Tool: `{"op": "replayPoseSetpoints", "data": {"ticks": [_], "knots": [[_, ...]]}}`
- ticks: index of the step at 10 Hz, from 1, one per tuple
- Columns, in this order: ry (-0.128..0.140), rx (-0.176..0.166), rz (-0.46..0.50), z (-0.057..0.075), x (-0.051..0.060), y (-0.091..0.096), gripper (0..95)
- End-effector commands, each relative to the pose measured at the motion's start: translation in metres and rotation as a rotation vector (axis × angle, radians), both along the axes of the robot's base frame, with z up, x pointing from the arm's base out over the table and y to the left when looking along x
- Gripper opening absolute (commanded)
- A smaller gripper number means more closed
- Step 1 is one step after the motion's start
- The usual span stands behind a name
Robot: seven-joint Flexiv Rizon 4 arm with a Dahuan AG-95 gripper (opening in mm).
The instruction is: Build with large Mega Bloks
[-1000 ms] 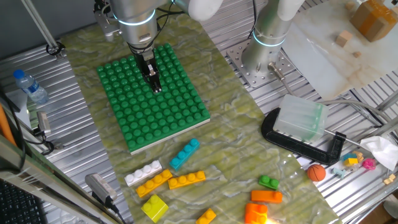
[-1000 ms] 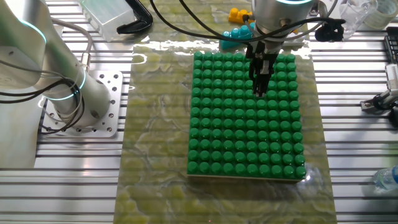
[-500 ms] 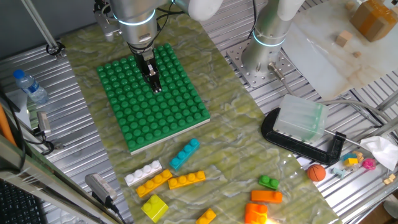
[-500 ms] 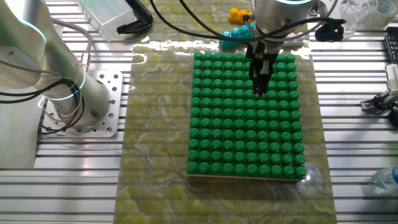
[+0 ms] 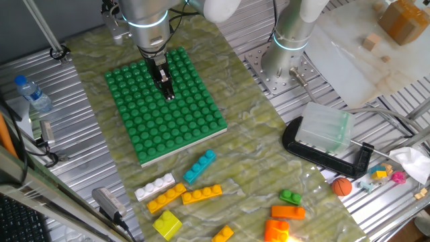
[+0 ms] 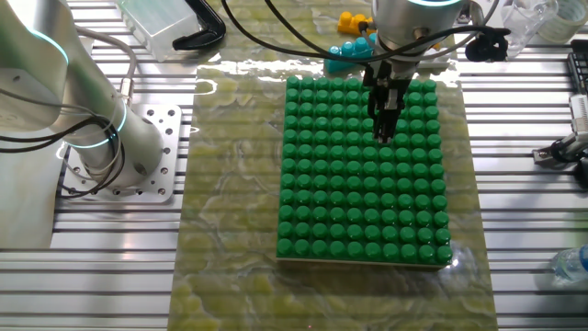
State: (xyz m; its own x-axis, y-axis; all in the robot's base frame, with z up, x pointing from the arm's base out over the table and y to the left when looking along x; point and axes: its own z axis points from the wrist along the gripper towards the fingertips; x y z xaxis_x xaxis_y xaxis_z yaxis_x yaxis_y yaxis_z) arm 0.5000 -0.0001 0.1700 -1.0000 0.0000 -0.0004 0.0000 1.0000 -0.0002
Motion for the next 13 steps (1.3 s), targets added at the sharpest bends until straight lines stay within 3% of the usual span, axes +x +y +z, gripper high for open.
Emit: {"op": "replayPoseSetpoints", "data": {"ticks": [1, 10, 13], "knots": [[-0.121, -0.136, 0.011, 0.0, 0.0, 0.0001, 0.0], [-0.118, -0.144, 0.028, 0.001, 0.0001, 0.0003, 0.0], [-0.116, -0.139, 0.031, 0.0075, -0.0016, 0.0022, 0.0]]}}
